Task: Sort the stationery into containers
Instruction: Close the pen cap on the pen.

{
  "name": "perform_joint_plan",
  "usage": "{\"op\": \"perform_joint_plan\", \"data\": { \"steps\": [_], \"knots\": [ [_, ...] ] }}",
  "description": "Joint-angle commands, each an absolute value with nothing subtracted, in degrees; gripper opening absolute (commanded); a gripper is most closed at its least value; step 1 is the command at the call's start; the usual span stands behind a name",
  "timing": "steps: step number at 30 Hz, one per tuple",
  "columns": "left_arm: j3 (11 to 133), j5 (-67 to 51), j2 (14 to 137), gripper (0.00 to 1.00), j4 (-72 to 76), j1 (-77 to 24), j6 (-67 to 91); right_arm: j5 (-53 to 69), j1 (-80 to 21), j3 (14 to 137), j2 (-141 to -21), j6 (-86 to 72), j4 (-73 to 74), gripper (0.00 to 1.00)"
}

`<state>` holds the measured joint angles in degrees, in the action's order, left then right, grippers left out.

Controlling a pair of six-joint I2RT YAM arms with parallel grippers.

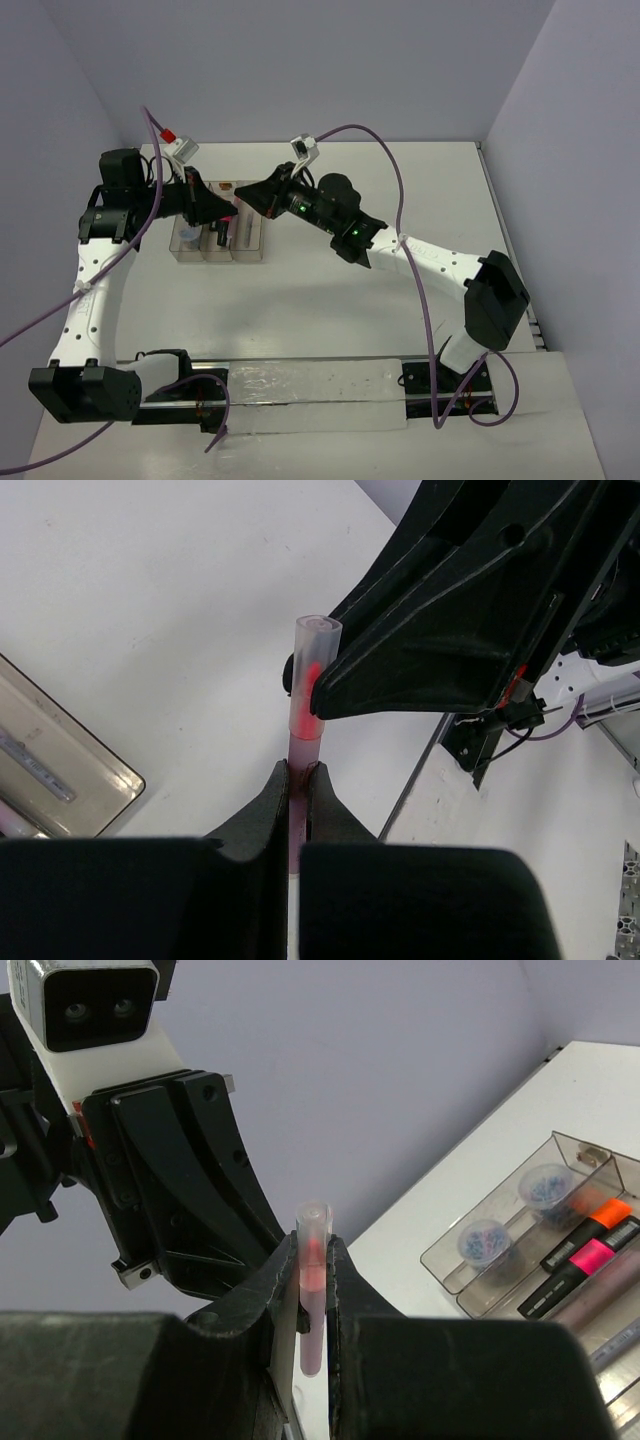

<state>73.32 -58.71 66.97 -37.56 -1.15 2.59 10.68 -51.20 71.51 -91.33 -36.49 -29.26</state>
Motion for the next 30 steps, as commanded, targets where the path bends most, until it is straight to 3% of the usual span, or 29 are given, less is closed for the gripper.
{"op": "perform_joint_plan", "data": {
  "steps": [1, 30],
  "knots": [
    [79.47, -52.37, 68.04, 0.0, -26.24, -0.62, 3.82, 19.9, -56.88, 68.63, -92.46, -37.62, -24.4, 0.0],
    [82.13, -51.05, 70.41, 0.0, -26.85, -0.7, 1.71, 19.59, -60.06, 68.3, -94.33, -37.17, -22.99, 0.0]
  ]
}}
